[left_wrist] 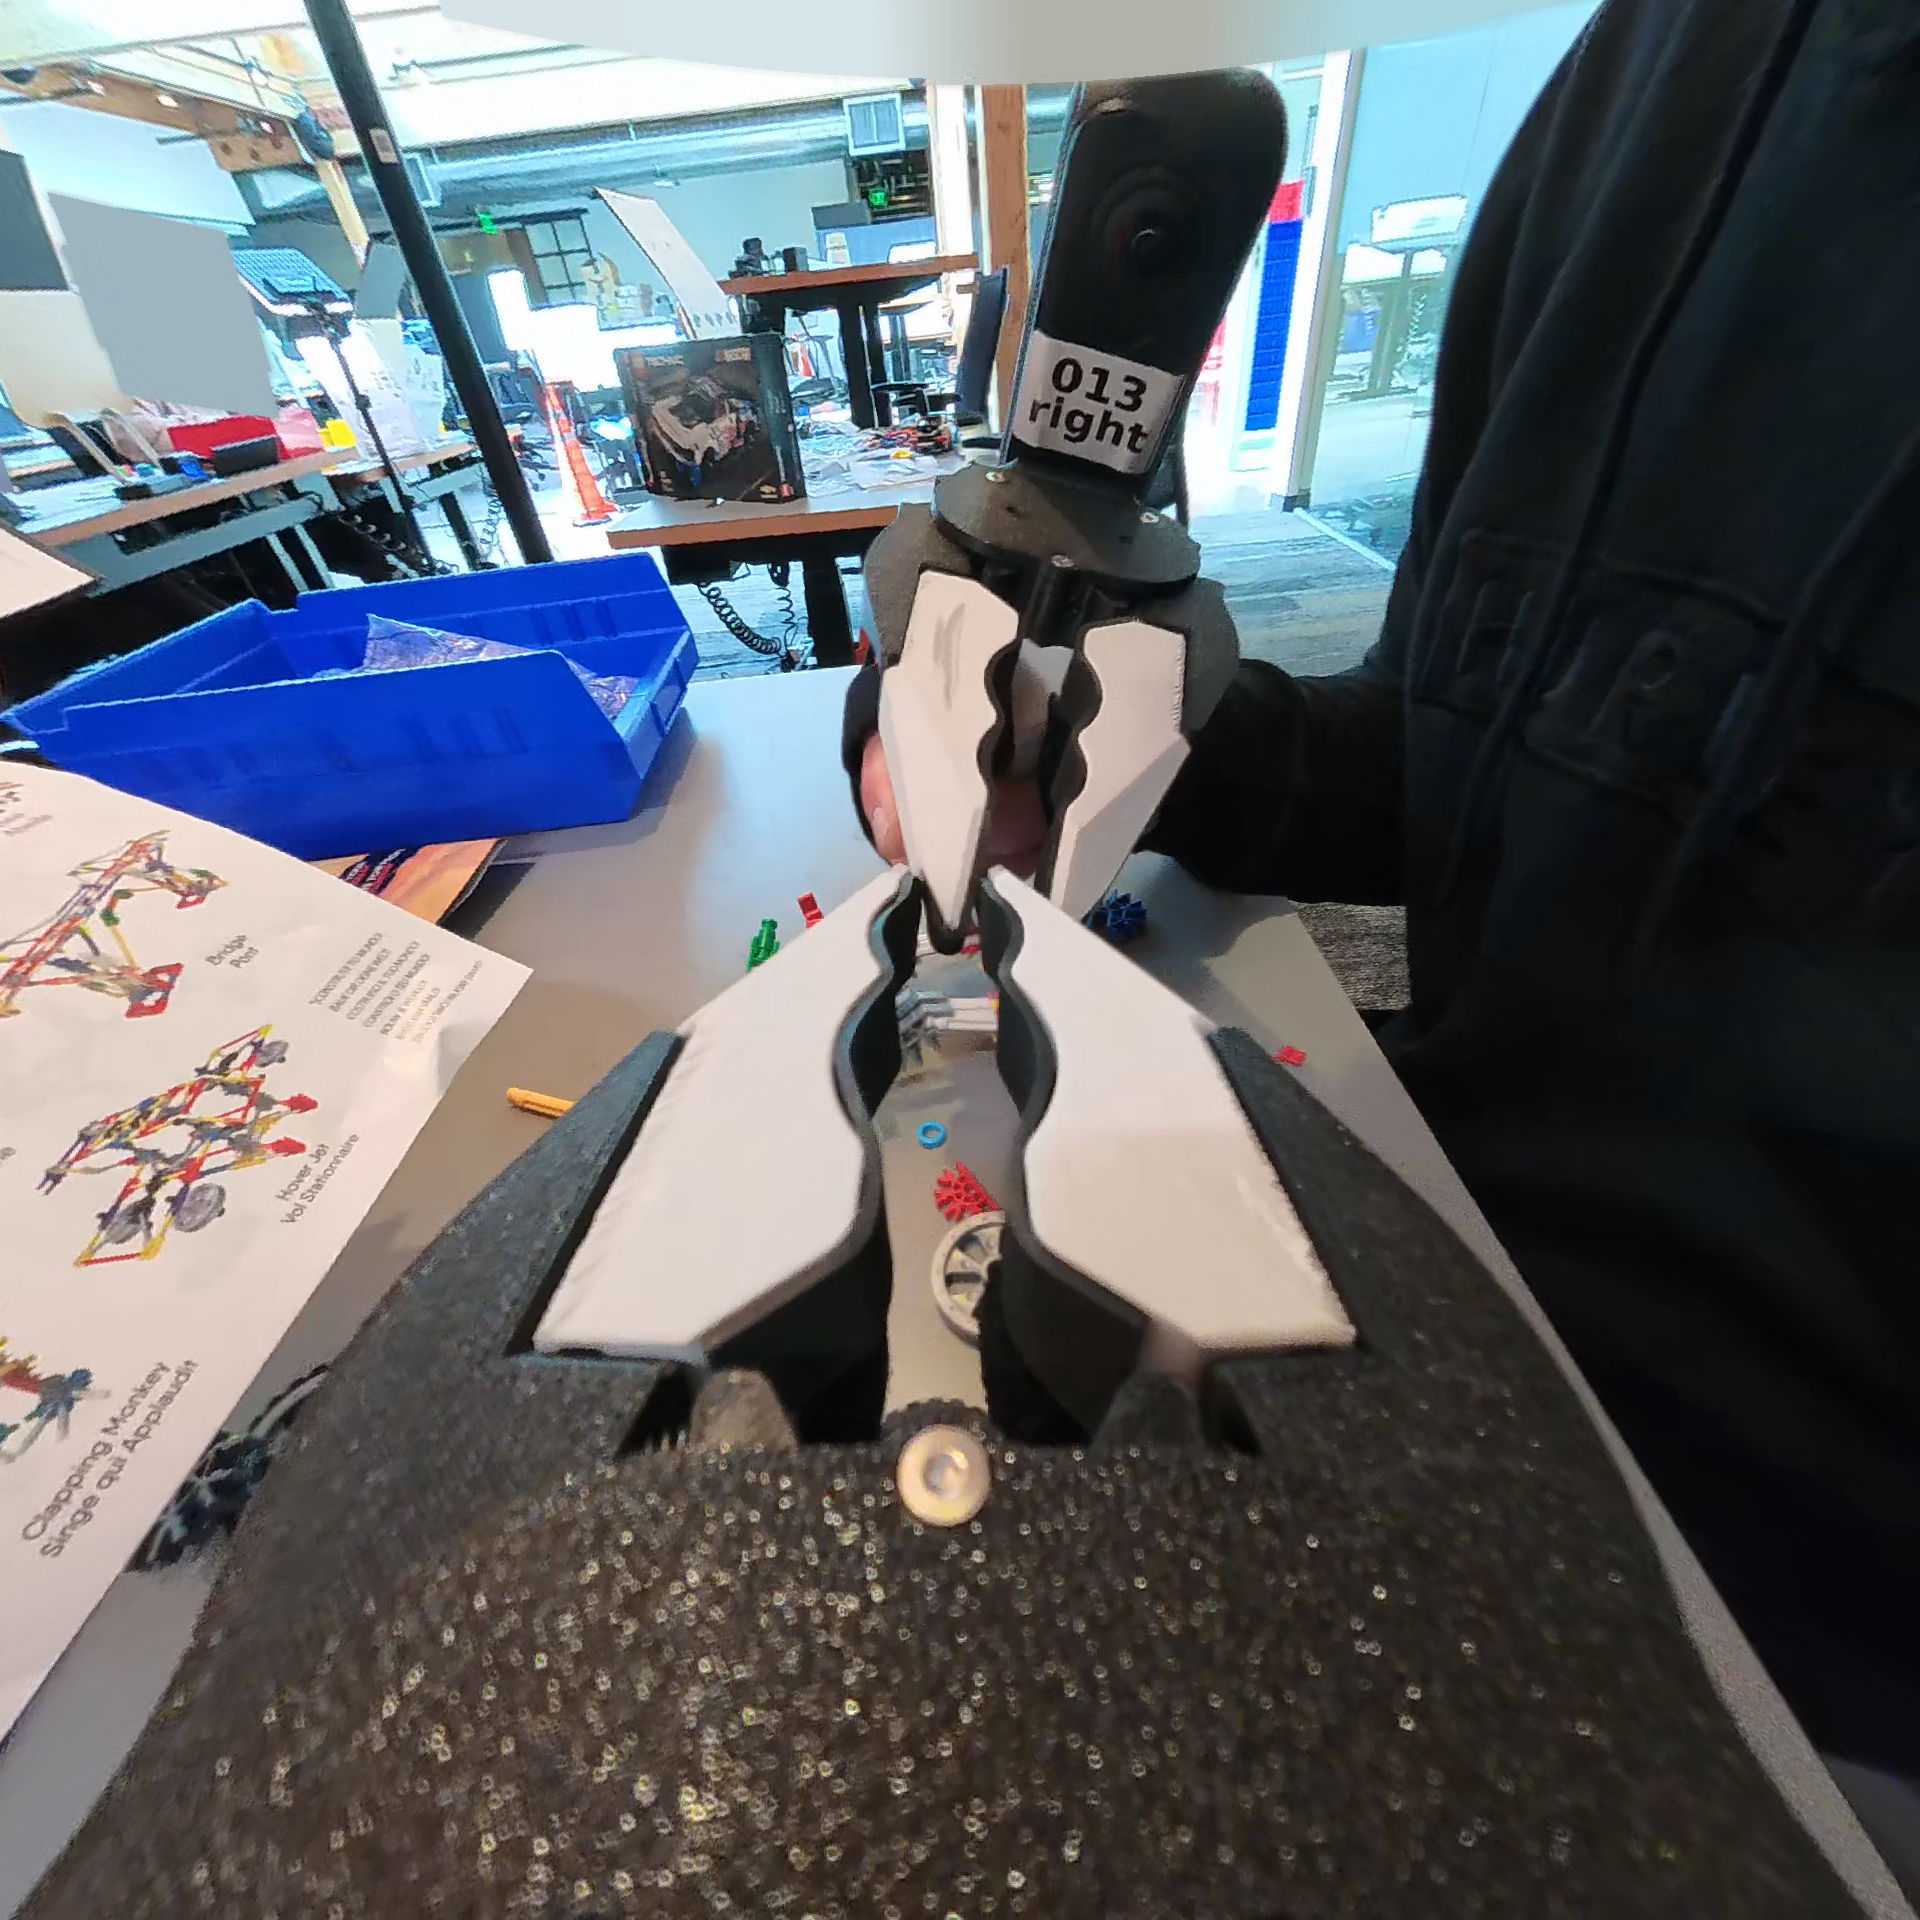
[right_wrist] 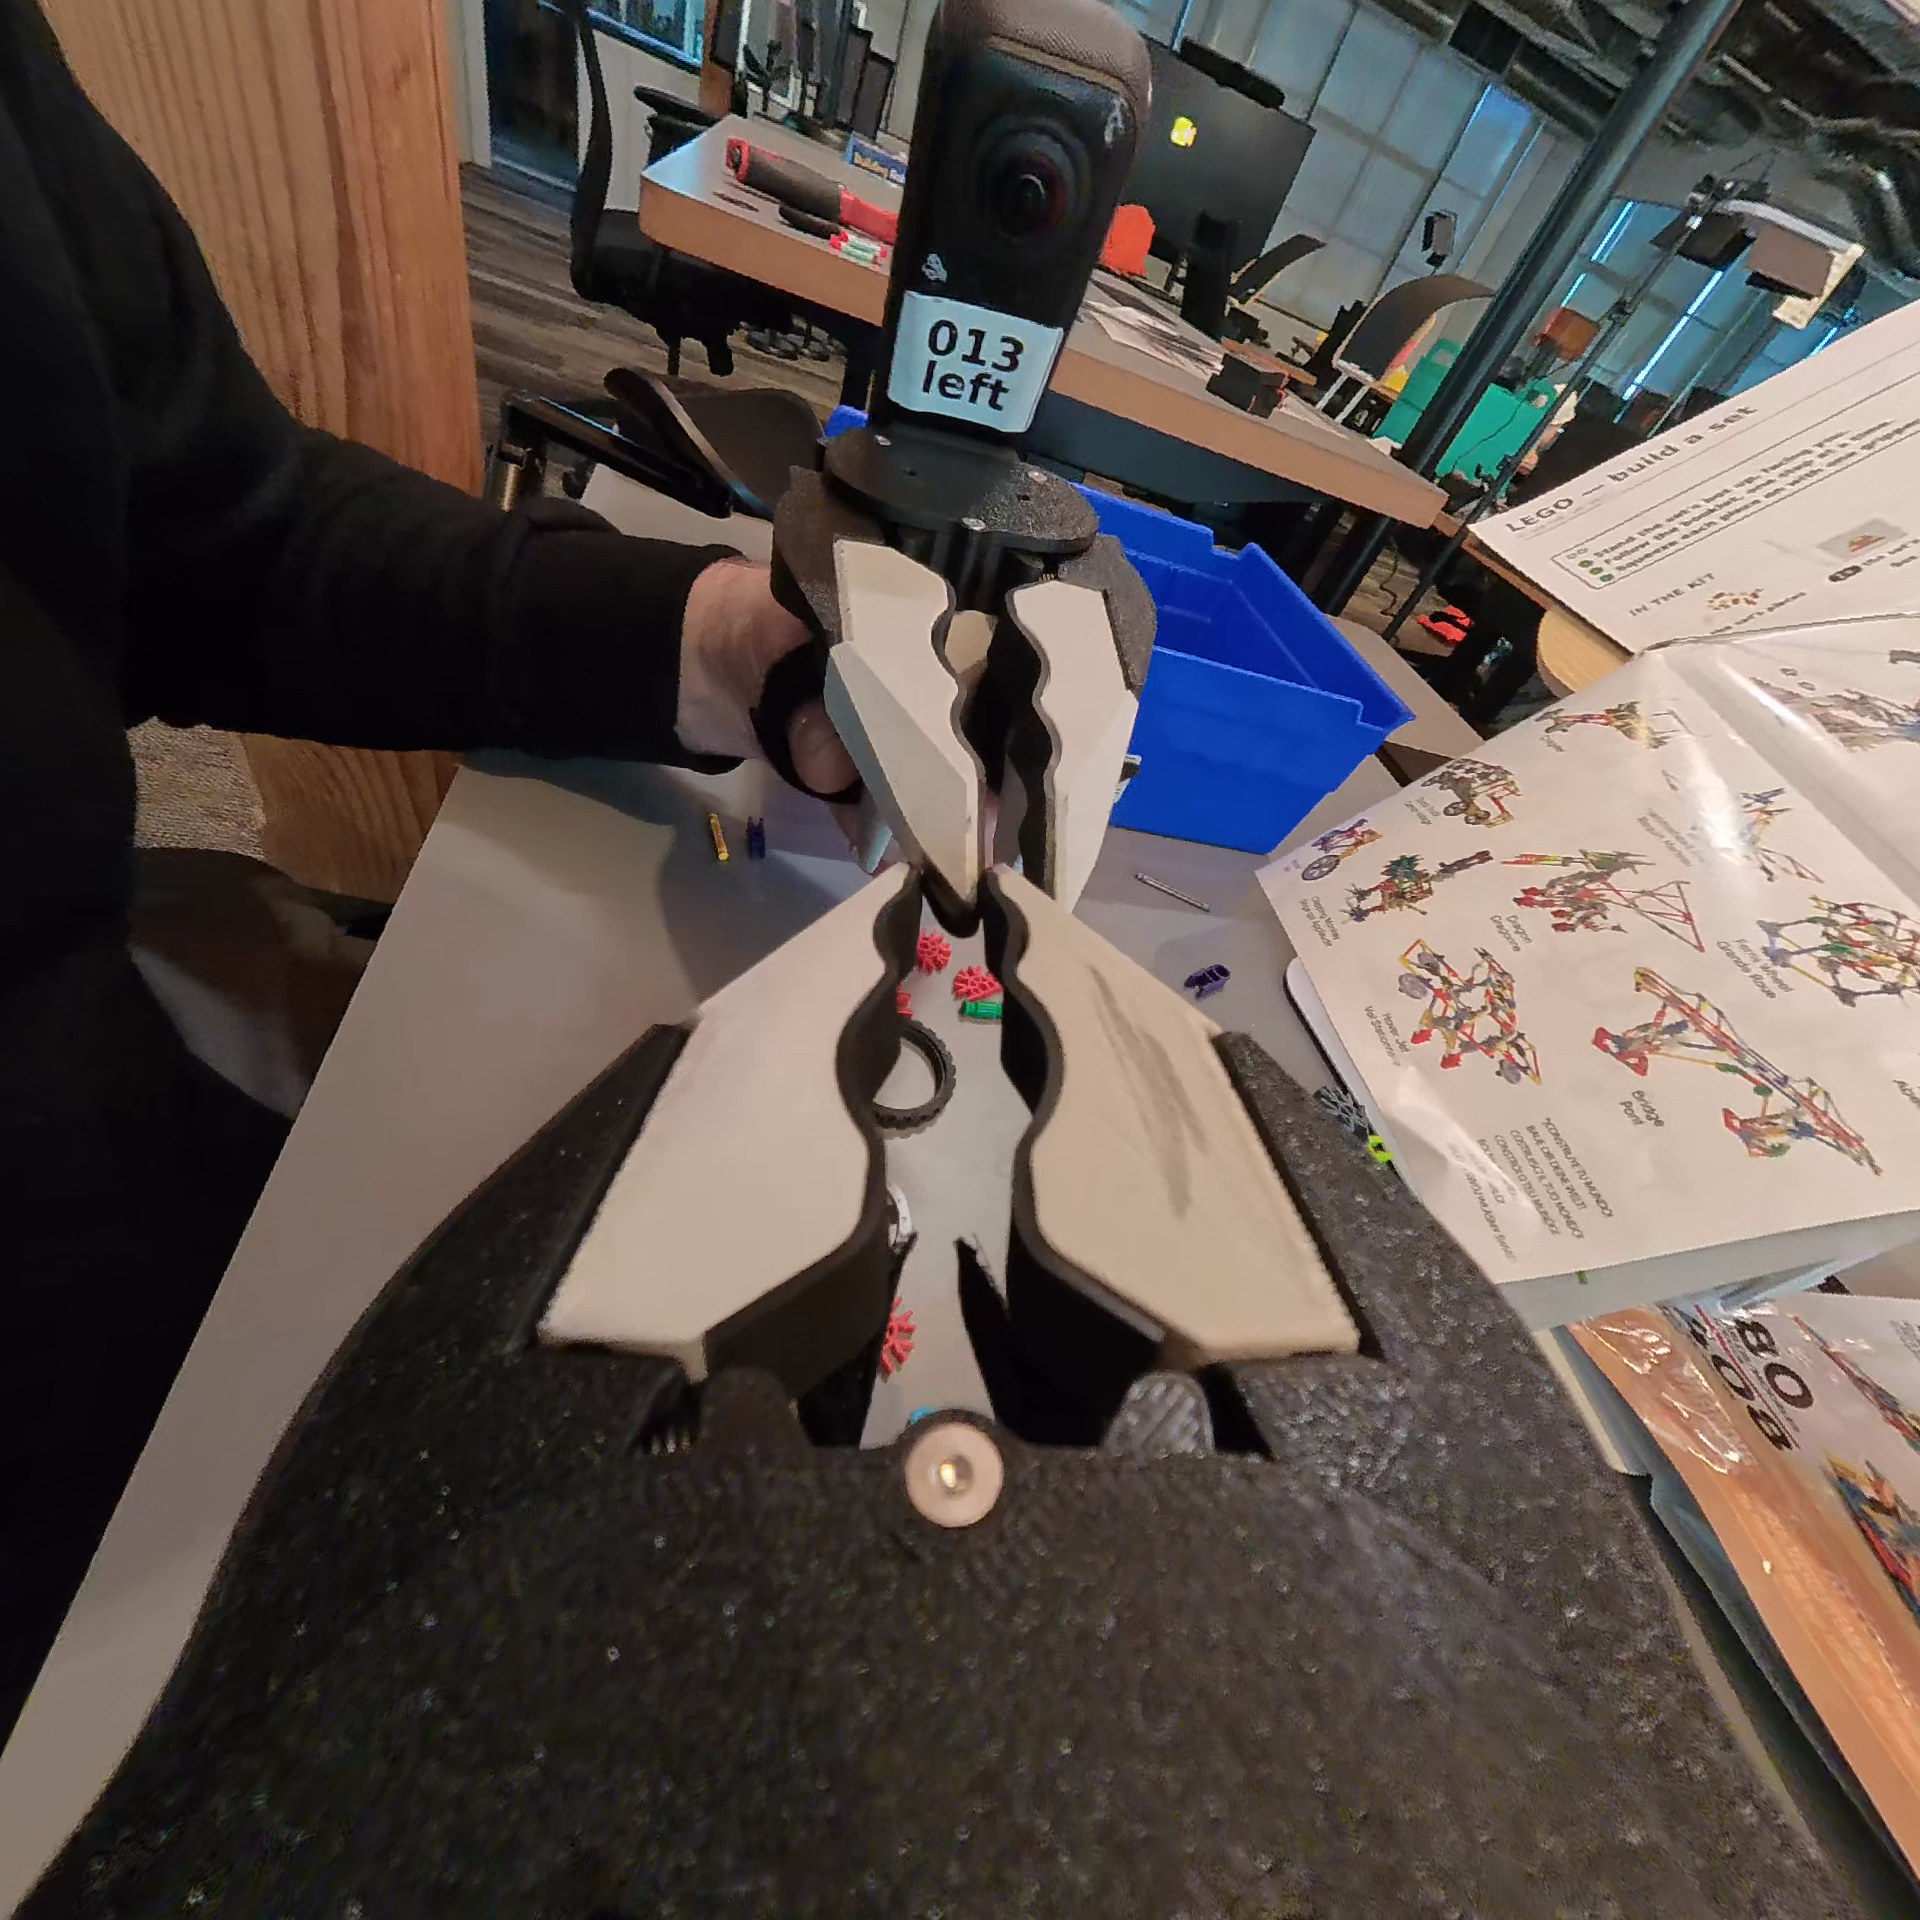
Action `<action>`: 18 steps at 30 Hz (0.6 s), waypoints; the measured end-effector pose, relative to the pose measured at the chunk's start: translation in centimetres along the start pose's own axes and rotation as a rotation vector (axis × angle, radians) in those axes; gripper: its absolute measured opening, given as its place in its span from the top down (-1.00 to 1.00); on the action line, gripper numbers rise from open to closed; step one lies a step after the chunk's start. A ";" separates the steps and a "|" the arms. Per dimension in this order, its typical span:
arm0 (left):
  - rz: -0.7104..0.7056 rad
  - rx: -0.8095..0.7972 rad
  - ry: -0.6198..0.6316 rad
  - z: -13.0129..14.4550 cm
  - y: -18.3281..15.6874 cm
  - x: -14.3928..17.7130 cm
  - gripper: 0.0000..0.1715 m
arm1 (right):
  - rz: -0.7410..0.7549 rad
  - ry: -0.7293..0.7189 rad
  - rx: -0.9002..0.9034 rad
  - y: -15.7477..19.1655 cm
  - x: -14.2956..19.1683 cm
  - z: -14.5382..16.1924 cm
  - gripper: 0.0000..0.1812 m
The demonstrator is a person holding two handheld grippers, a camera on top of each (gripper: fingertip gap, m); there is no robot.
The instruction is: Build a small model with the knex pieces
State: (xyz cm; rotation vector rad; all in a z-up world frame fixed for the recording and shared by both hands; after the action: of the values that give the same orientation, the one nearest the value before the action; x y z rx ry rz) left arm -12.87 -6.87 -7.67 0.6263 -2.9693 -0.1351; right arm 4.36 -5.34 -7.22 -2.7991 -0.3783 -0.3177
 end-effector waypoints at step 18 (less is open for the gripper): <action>-0.022 0.052 -0.033 0.2 0.7 0.3 0.93 | 0.015 -0.016 -0.060 -0.8 0.5 0.4 0.87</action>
State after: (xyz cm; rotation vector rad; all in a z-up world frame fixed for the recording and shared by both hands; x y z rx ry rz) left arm -13.47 -6.34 -7.78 0.6696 -3.0069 -0.0712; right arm 4.68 -4.34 -7.28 -2.8634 -0.3563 -0.3081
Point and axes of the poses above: each gripper's, where its closed fingertips meet, x back along the fingers, z out of its underside, y = z × x across the jaws, the point moved 10 cm from there along x, back along the fingers, and after that the axes turned 12 degrees about -z, right-handed, at the moved point
